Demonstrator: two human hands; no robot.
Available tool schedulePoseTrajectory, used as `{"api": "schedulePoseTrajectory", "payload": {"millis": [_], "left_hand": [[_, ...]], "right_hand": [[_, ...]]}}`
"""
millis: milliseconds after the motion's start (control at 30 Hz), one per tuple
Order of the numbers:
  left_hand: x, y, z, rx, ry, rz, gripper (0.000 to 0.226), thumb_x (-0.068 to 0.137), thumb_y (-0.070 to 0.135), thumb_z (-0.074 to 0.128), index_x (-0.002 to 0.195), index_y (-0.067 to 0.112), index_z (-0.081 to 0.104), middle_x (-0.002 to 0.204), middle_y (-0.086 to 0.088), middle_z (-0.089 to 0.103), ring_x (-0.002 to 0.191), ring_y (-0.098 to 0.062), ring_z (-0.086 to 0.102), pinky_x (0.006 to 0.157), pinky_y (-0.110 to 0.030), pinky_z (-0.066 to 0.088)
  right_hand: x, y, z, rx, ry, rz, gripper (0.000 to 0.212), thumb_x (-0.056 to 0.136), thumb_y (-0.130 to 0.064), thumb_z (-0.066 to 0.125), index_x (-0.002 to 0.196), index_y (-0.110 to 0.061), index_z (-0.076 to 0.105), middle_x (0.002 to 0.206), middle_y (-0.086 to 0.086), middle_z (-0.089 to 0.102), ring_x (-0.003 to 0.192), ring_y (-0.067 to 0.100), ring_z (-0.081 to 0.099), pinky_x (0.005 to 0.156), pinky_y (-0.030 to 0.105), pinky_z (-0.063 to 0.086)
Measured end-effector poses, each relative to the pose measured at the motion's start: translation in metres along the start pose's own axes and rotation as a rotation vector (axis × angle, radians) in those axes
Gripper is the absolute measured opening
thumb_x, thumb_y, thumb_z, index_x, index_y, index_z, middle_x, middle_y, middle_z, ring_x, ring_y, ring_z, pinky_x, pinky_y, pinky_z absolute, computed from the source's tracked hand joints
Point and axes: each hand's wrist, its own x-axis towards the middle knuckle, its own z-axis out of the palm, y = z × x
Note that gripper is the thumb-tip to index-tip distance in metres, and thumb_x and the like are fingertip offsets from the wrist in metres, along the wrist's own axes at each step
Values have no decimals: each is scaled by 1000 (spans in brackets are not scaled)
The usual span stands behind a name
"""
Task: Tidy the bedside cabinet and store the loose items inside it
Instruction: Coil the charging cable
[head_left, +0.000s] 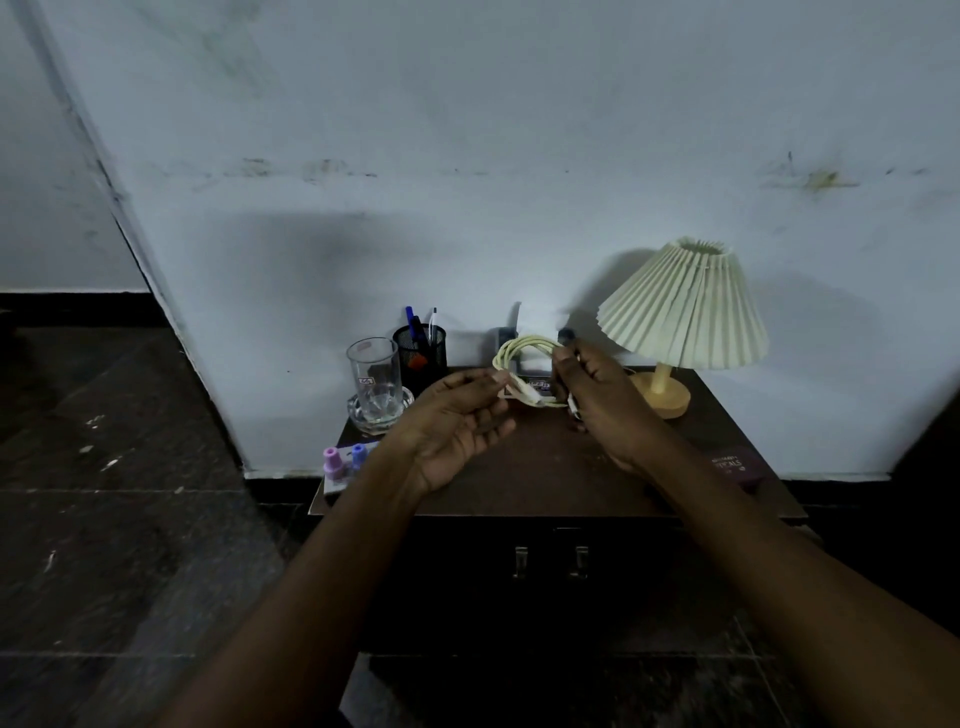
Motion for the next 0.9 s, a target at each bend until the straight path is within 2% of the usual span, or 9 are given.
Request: {"api": "schedulePoseTrajectory", "payload": {"millis": [133, 200, 267, 433, 567, 633, 733, 833, 900], "left_hand": [[8, -14, 15, -93, 196, 207, 16, 86, 6, 78, 98, 4, 68, 95, -13, 75, 91, -24, 73, 94, -43, 58], [8, -20, 20, -44, 300, 332, 12, 85, -1, 77, 82, 3, 66, 83, -14, 72, 80, -23, 72, 81, -38, 63], [10, -23, 19, 119, 423, 451, 25, 83, -3, 79, 69, 9, 62, 71, -10, 67, 67, -17, 67, 66, -31, 58], [7, -23, 17, 329, 492, 661, 37, 78, 1, 83, 93, 10, 50, 81, -2, 66, 74, -13, 65, 73, -31, 56], [4, -19, 18, 740, 565, 826, 34, 80, 7, 77, 97, 17, 49, 81, 3, 57, 67, -5, 55, 61, -18, 47], [6, -17, 17, 798, 530, 790, 35, 81, 7, 74, 103, 20, 50, 80, 5, 52, 64, -4, 49, 57, -14, 40], [8, -14, 16, 652, 427, 554, 31, 87, 8, 71, 109, 24, 59, 89, 9, 64, 73, -2, 59, 62, -18, 49], [8, -10, 10, 499, 196, 380, 23, 89, -5, 64, 96, 15, 73, 91, -8, 75, 72, -19, 61, 51, -24, 42], [7, -9, 8, 502, 138, 378, 27, 85, -10, 65, 99, 12, 73, 92, -11, 76, 69, -17, 61, 51, -25, 40]], "right_hand": [[-4, -3, 8, 89, -51, 25, 32, 110, -35, 43, 84, -19, 53, 67, 3, 50, 47, 12, 37, 49, 28, 31], [-5, -4, 10, 114, -81, 26, 33, 110, -35, 44, 80, -23, 53, 67, 1, 50, 48, 13, 35, 50, 29, 30], [-7, -5, 11, 126, -98, 2, 35, 110, -34, 43, 78, -25, 53, 68, 5, 49, 48, 14, 33, 49, 30, 29], [-7, -10, 9, 122, -115, -27, 33, 111, -30, 43, 89, -9, 55, 76, 16, 56, 52, 23, 41, 47, 27, 33], [-8, -11, 5, 143, -100, -5, 34, 108, -33, 50, 96, -5, 64, 80, 10, 67, 56, 20, 51, 46, 27, 37], [-7, -9, 6, 177, -47, 18, 30, 105, -31, 56, 101, -4, 67, 78, 12, 70, 51, 17, 52, 45, 27, 38], [-6, -7, 3, 251, 0, 59, 14, 100, -27, 65, 98, -13, 67, 78, 15, 70, 54, 19, 56, 44, 28, 39], [-2, -8, -3, 432, 11, 190, 13, 99, -25, 65, 89, -17, 63, 65, 5, 63, 55, 16, 53, 44, 27, 35], [1, -5, -6, 619, -24, 302, 11, 99, -25, 63, 93, -15, 64, 62, 1, 59, 55, 14, 53, 42, 25, 38]]}}
